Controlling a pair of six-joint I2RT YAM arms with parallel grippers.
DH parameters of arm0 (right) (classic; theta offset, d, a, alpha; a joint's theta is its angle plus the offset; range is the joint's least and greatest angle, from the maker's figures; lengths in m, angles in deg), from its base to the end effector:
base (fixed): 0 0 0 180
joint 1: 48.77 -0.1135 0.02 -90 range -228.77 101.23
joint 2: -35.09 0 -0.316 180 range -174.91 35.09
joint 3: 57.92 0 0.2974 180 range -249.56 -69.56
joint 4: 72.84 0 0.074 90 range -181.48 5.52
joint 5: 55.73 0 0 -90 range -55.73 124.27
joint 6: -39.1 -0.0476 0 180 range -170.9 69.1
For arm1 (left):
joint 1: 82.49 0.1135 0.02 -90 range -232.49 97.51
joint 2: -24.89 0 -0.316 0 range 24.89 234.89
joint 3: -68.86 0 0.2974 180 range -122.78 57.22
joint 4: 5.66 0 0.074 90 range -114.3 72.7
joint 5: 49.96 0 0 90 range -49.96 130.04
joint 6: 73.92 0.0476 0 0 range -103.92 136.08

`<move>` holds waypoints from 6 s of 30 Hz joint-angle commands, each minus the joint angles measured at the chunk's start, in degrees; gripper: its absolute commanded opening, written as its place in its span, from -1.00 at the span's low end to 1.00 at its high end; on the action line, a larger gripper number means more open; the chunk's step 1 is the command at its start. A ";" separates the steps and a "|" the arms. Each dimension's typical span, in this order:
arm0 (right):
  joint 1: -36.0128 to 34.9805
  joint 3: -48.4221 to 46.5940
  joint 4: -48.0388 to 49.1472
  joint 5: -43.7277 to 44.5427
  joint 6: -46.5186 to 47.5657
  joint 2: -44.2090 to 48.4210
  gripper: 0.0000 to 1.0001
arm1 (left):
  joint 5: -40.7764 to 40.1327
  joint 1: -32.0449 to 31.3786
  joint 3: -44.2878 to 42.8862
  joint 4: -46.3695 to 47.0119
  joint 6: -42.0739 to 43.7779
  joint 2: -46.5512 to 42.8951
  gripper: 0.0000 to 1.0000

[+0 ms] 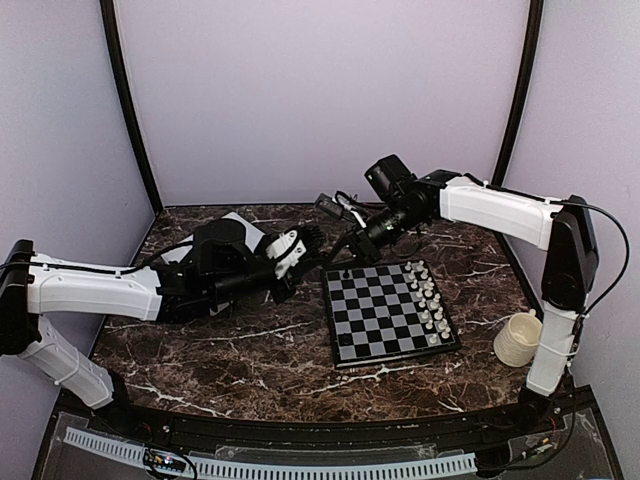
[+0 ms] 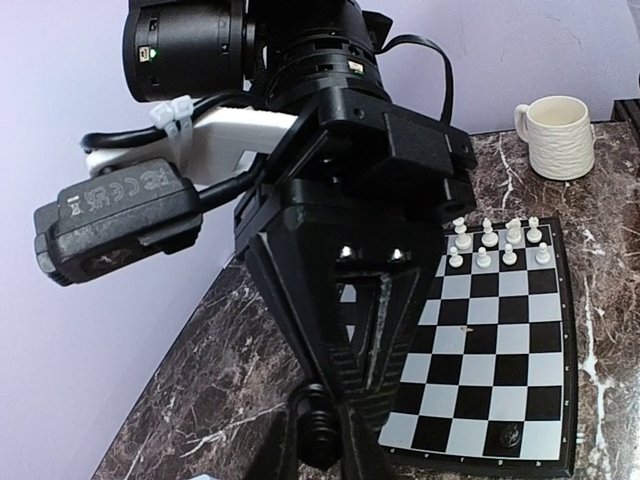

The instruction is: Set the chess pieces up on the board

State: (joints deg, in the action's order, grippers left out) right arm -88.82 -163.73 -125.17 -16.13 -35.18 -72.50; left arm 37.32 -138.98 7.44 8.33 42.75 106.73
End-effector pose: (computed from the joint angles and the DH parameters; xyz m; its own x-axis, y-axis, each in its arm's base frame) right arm 0.3392 0.3330 0.3210 -0.3921 -0.5552 -0.7334 -0.8957 0.0487 0.4420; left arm 0.2087 -0.3111 0.3089 0.3069 0.3486 -0.8856 0.7487 0.4860 0.4508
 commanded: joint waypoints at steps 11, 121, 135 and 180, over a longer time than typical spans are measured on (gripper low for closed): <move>11.09 16.19 2.99 10.45 7.14 16.18 -0.24 | 1.92 0.80 -9.93 -16.49 -6.75 0.04 -0.86; 33.99 31.11 9.28 12.39 10.65 21.99 -0.07 | 17.89 7.81 -54.83 -60.01 -20.82 33.44 0.13; 33.90 21.43 1.60 11.54 12.84 20.55 -0.07 | -3.09 28.38 -40.61 -71.37 -32.43 17.73 0.01; 33.23 21.74 2.17 6.96 11.61 14.60 -0.04 | 2.44 42.13 -26.32 -66.99 -64.00 25.14 -0.34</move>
State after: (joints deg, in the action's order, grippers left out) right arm -55.16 -141.11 -123.33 -8.30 -23.35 -57.79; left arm 38.70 -97.27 -19.92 -59.80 -20.68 130.71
